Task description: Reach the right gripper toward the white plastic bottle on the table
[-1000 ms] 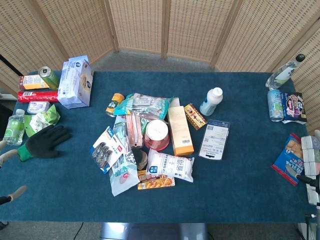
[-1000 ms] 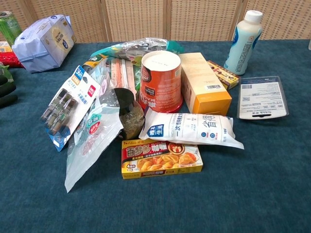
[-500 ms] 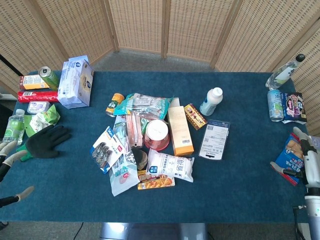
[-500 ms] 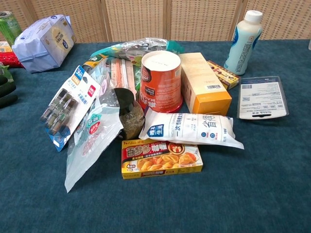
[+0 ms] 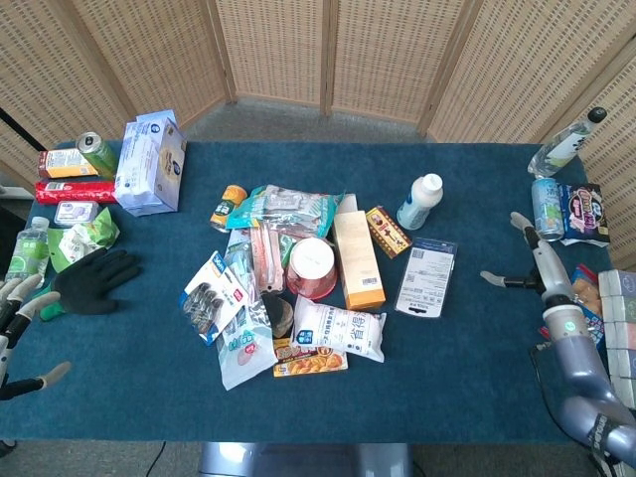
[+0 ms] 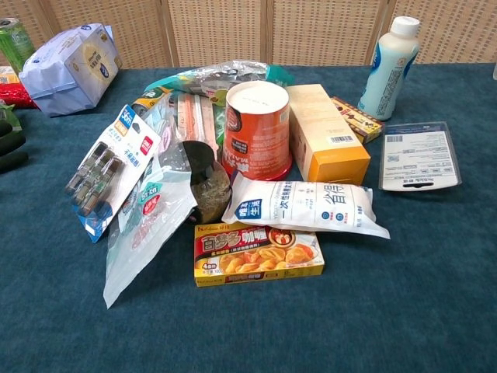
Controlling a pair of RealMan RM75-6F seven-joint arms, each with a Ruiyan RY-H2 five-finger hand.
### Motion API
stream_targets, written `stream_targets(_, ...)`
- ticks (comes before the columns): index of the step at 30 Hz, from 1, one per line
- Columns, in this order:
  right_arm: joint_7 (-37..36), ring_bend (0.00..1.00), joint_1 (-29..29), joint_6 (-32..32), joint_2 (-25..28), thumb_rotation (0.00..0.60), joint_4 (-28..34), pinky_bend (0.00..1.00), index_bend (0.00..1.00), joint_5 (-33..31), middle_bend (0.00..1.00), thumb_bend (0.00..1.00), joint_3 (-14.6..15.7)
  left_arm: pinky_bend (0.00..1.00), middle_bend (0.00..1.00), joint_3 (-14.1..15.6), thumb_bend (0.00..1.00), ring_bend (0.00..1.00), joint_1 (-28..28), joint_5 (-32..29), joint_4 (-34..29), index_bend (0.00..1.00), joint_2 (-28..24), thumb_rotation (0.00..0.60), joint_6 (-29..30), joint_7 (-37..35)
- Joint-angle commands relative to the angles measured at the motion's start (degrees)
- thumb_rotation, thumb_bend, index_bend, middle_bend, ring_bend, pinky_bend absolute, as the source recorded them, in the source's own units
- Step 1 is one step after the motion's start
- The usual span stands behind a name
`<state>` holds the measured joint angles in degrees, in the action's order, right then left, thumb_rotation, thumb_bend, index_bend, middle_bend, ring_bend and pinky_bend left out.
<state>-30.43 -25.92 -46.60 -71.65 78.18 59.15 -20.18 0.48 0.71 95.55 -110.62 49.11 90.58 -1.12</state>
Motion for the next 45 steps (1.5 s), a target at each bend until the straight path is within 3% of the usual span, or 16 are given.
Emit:
stream_targets(1, -1.28, 0.0, -5.76, 5.8, -5.67, 0.6, -8.78, 0.0, 0.0, -3.58, 0.0, 0.0, -2.46, 0.0, 0.0, -0.01, 0.0, 0.0, 0.13, -0.28, -0.18, 0.2, 0.17, 0.6, -0.31, 0.58)
stream_targets(18, -2.71, 0.0, -20.27, 20.2, -18.3, 0.6, -34.12, 0.0, 0.0, -7.19, 0.0, 0.0, -7.28, 0.0, 0.0, -0.19, 0.0, 0.0, 0.55, -1.36, -0.76, 0.21, 1.72, 0.6, -1.23, 4.51)
stream_targets(31, -5.02, 0.0, -24.54, 19.88, -23.72, 0.6, -39.18, 0.0, 0.0, -5.83, 0.0, 0.0, -9.91, 0.0, 0.0, -1.23, 0.0, 0.0, 1.19, -4.65, -0.15, 0.21, 2.13, 0.6, -2.29, 4.74)
stream_targets(39, -7.74, 0.0, -24.26, 20.84, -23.88, 0.6, -37.33, 0.0, 0.0, -5.04, 0.01, 0.0, -10.79, 0.0, 0.0, -1.36, 0.0, 0.0, 1.16, -4.86, -0.1, 0.21, 2.05, 0.6, -2.03, 4.57)
stream_targets(40, -7.45, 0.0, -24.3, 20.51, -24.22, 0.6, -37.71, 0.0, 0.04, -5.14, 0.06, 0.0, -10.72, 0.0, 0.0, -1.34, 0.0, 0.0, 1.14, -4.78, -0.12, 0.21, 2.02, 0.6, -1.96, 4.55)
stream_targets(42, -6.79, 0.07, -24.32, 19.65, -25.18, 0.6, -38.55, 0.09, 0.19, -5.58, 0.26, 0.0, -10.63, 0.0, 0.0, -1.3, 0.0, 0.0, 1.06, -4.52, -0.15, 0.21, 1.98, 0.6, -1.73, 4.53)
stream_targets(44, -6.9, 0.26, -24.15, 19.18, -25.67, 0.6, -38.95, 0.33, 0.4, -6.06, 0.5, 0.0, -10.91, 0.0, 0.0, -1.29, 0.0, 0.0, 0.97, -4.44, -0.17, 0.21, 1.95, 0.6, -1.52, 4.4)
stream_targets(45, -6.84, 0.34, -24.1, 19.18, -25.82, 0.6, -39.09, 0.42, 0.48, -6.15, 0.58, 0.0, -10.89, 0.0, 0.0, -1.29, 0.0, 0.0, 0.95, -4.47, -0.15, 0.21, 1.93, 0.6, -1.49, 4.35)
